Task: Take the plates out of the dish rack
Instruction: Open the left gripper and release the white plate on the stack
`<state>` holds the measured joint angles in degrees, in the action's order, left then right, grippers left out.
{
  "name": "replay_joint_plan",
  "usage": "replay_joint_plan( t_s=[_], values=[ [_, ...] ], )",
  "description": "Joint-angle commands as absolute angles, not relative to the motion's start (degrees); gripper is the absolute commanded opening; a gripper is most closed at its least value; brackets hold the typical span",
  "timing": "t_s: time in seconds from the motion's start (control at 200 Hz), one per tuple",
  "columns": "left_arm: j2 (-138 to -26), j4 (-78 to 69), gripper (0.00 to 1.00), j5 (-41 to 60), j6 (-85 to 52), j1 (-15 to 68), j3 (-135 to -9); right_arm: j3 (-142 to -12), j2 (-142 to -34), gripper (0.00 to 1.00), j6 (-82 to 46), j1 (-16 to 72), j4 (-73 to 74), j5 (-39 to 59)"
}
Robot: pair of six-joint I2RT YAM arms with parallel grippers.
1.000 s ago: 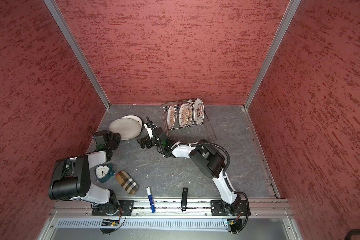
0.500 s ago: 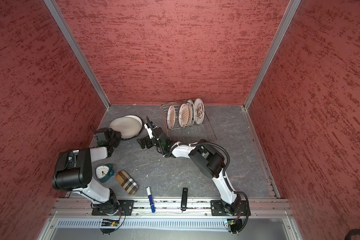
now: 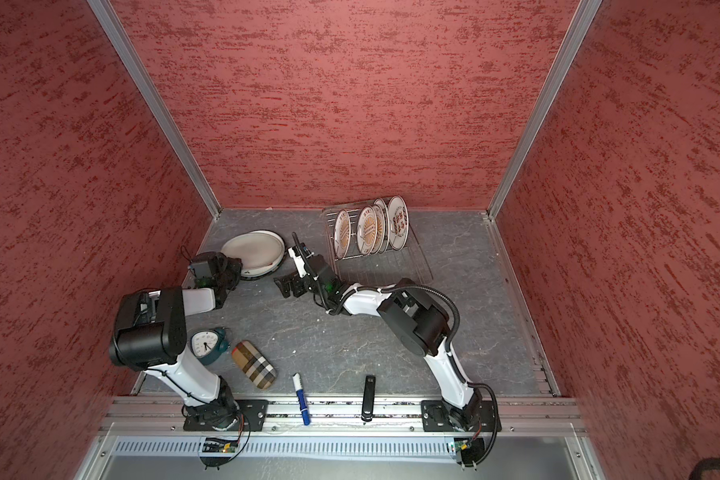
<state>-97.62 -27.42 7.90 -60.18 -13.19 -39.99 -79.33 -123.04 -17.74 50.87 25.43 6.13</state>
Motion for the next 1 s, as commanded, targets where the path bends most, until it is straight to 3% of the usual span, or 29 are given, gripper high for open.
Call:
replay_joint_plan(
  t_s=[0.0, 0.306, 0.341, 0.476, 0.521, 0.992],
  values=[
    [-97.87, -28.64, 0.28, 6.69, -59.09, -13.56, -41.85, -78.92, -122.83, 0.99, -16.96, 51.18, 26.54, 5.06],
    [-97.21, -23.59, 0.39, 5.05, -57.48, -13.68, -42.84, -78.92, -122.96, 0.99, -17.55, 51.24, 26.89, 5.50],
    [-97.16, -23.39, 0.44, 4.68, -57.32, -13.54, -42.79, -78.93, -122.95, 0.99, -17.58, 51.24, 26.81, 5.53],
    [-96.59, -21.80, 0.46, 2.97, -57.04, -13.53, -42.98, -78.78, -122.78, 0.99, -17.53, 51.23, 26.72, 5.44],
    [-96.35, -21.60, 0.51, 2.28, -57.04, -13.39, -42.81, -78.88, -122.78, 0.99, -17.50, 51.24, 26.63, 5.45],
    [-95.15, -18.84, 0.57, -2.13, -55.60, -12.13, -43.49, -79.11, -122.59, 0.99, -16.88, 51.24, 26.10, 4.85]
  ],
)
